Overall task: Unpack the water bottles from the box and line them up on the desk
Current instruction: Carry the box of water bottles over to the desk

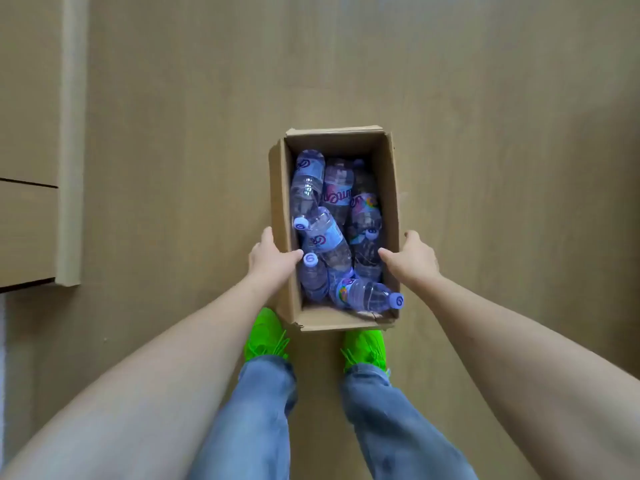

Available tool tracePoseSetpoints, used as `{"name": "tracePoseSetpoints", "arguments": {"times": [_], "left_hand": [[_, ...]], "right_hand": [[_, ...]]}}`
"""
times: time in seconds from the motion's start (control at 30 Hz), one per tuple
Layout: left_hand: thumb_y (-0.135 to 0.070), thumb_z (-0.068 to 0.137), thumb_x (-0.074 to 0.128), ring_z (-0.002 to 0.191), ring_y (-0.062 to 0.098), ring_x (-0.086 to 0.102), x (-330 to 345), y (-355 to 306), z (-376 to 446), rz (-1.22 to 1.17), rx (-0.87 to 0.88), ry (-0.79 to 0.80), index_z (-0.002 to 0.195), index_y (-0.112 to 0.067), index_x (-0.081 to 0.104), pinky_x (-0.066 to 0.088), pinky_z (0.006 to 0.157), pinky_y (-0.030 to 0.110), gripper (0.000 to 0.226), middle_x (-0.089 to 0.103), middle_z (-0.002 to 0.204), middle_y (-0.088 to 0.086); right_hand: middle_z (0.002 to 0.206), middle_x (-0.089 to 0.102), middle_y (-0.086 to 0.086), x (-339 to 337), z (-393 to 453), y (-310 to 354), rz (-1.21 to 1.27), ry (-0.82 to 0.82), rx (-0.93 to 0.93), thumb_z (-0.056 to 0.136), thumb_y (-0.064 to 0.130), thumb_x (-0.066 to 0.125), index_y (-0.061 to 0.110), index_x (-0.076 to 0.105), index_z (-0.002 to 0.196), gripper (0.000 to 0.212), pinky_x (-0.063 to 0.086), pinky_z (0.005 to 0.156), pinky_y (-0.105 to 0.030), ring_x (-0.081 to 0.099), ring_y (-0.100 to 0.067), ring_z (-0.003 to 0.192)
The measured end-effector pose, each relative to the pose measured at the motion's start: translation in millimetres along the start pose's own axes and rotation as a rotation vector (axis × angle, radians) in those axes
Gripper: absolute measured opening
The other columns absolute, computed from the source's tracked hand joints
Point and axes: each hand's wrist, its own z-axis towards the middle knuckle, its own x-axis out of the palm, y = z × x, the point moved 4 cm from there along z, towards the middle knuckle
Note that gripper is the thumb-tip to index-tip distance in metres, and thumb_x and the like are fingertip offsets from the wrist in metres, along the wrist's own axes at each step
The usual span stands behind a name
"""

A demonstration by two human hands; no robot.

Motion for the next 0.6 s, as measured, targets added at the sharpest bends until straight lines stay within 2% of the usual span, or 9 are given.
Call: {"name": "tracePoseSetpoints", "arguments": {"times": [0.07, 0.17, 0.23, 0.3, 0.33, 0.43, 0.53, 0.6], "left_hand": [[-0.037, 0.085, 0.071, 0.139, 0.031, 0.036, 13.4, 6.1, 17.6, -0.010, -0.036, 0.011, 0.155, -0.020, 0.016, 0.033, 0.112, 0.039, 0.091, 0.037, 0.153, 0.013], [-0.033, 0.084, 0.071, 0.133, 0.033, 0.044, 31.2, 13.7, 38.6, -0.049, -0.095, 0.026, 0.155, -0.022, 0.018, 0.044, 0.105, 0.044, 0.089, 0.038, 0.152, 0.013], [-0.027, 0.085, 0.067, 0.127, 0.032, 0.049, 38.3, 15.9, 49.8, -0.029, -0.091, -0.016, 0.153, -0.024, 0.024, 0.049, 0.097, 0.037, 0.081, 0.043, 0.148, 0.013], [-0.019, 0.083, 0.062, 0.117, 0.032, 0.056, 39.7, 17.6, 59.3, 0.028, -0.073, -0.074, 0.148, -0.025, 0.034, 0.047, 0.084, 0.028, 0.071, 0.054, 0.136, 0.014], [-0.016, 0.082, 0.060, 0.112, 0.033, 0.058, 40.1, 19.1, 64.3, 0.035, -0.074, -0.093, 0.144, -0.025, 0.038, 0.049, 0.083, 0.029, 0.066, 0.058, 0.129, 0.014], [-0.013, 0.078, 0.059, 0.099, 0.037, 0.061, 43.6, 19.1, 79.7, 0.025, -0.093, -0.113, 0.126, -0.019, 0.049, 0.058, 0.081, 0.042, 0.050, 0.061, 0.115, 0.016], [-0.013, 0.075, 0.057, 0.090, 0.038, 0.061, 46.6, 16.2, 89.9, 0.063, -0.084, -0.148, 0.098, -0.014, 0.050, 0.057, 0.077, 0.040, 0.024, 0.061, 0.106, 0.017], [-0.013, 0.075, 0.056, 0.090, 0.038, 0.061, 46.8, 13.7, 92.1, 0.099, -0.074, -0.162, 0.093, -0.013, 0.050, 0.056, 0.077, 0.039, 0.019, 0.061, 0.105, 0.017]], "right_hand": [[0.122, 0.062, -0.015, 12.3, 13.2, -4.8, 0.008, -0.027, 0.014, 0.087, 0.040, 0.061, 0.010, 0.043, 0.130, 0.056, 0.045, 0.084, -0.037, 0.056, -0.036, 0.114], [0.116, 0.064, -0.014, 28.5, 32.6, -12.6, 0.049, -0.060, 0.052, 0.087, 0.038, 0.061, 0.012, 0.049, 0.123, 0.046, 0.044, 0.079, -0.035, 0.058, -0.036, 0.107], [0.112, 0.064, -0.013, 30.7, 44.8, -14.9, 0.088, -0.109, 0.098, 0.086, 0.038, 0.060, 0.014, 0.054, 0.115, 0.039, 0.044, 0.076, -0.033, 0.059, -0.035, 0.103], [0.107, 0.065, -0.013, 31.8, 55.2, -15.7, 0.089, -0.145, 0.119, 0.085, 0.039, 0.059, 0.015, 0.056, 0.102, 0.030, 0.040, 0.070, -0.031, 0.059, -0.035, 0.095], [0.104, 0.065, -0.013, 33.0, 60.1, -15.6, 0.085, -0.156, 0.121, 0.086, 0.040, 0.059, 0.015, 0.055, 0.096, 0.027, 0.038, 0.069, -0.030, 0.058, -0.034, 0.091], [0.097, 0.065, -0.012, 37.2, 75.1, -15.7, 0.070, -0.196, 0.111, 0.086, 0.041, 0.058, 0.015, 0.051, 0.085, 0.027, 0.035, 0.066, -0.030, 0.051, -0.032, 0.080], [0.098, 0.065, -0.012, 41.5, 83.9, -15.9, 0.038, -0.202, 0.109, 0.087, 0.040, 0.059, 0.015, 0.051, 0.084, 0.026, 0.037, 0.068, -0.030, 0.059, -0.036, 0.090], [0.099, 0.065, -0.013, 42.2, 84.0, -15.7, 0.006, -0.208, 0.089, 0.087, 0.037, 0.060, 0.016, 0.050, 0.085, 0.023, 0.038, 0.068, -0.030, 0.060, -0.037, 0.095]]}}
